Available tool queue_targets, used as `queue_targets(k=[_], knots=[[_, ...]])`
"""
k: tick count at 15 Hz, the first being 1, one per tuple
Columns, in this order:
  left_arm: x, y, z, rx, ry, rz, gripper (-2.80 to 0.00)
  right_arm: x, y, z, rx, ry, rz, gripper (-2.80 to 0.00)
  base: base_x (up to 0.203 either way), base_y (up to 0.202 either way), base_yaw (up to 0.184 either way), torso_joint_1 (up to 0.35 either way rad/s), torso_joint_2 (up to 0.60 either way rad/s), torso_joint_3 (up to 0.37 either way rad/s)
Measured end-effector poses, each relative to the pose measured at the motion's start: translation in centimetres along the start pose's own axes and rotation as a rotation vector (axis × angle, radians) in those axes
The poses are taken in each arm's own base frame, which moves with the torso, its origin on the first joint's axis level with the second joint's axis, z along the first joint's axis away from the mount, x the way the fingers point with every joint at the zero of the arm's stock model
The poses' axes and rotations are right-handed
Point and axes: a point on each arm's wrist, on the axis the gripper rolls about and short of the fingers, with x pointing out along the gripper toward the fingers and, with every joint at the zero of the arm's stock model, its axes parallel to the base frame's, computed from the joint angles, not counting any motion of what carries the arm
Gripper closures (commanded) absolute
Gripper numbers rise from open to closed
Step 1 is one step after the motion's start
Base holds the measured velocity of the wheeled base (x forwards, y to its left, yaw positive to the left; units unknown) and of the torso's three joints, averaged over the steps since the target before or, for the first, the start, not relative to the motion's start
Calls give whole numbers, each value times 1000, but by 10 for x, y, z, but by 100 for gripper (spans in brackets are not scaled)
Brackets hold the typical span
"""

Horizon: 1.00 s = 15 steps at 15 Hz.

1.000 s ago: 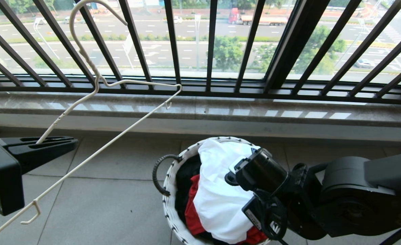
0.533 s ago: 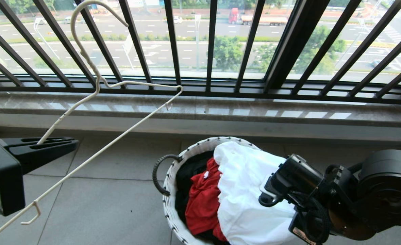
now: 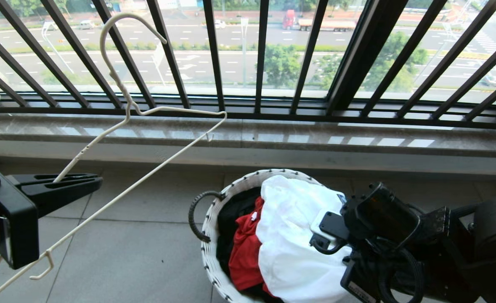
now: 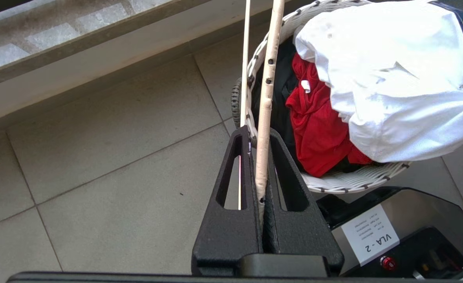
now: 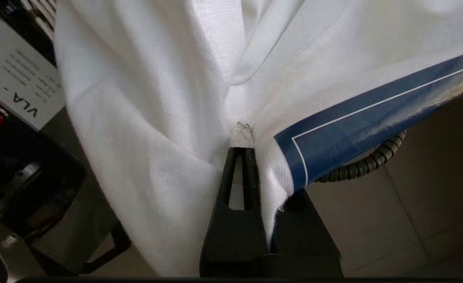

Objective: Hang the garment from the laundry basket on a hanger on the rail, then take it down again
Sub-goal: Pick up clothes from the basket

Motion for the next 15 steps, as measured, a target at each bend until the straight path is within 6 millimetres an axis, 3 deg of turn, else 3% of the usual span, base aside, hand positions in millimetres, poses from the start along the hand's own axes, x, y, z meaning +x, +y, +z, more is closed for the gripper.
queue_targets(k=[2, 6, 11, 12, 15], knots=[[0, 0, 0, -1, -1, -2, 0, 0, 12, 7, 19, -79, 61, 0, 0, 0, 0, 0, 0, 0], [2, 0, 1, -5, 1, 0, 0, 5, 29, -5, -66, 0, 229, 0, 0, 0, 0, 0, 0, 0], [10, -1, 1, -15, 28, 1, 0, 15, 47, 4, -65, -11, 372, 0, 0, 0, 0, 0, 0, 0], [11, -2, 1, -15, 31, 1, 0, 17, 51, 8, -37, -27, 393, -280, 0, 0, 0, 0, 0, 0], [11, -1, 1, -15, 29, 4, 0, 27, 68, 25, 56, -108, 414, -280, 0, 0, 0, 0, 0, 0]])
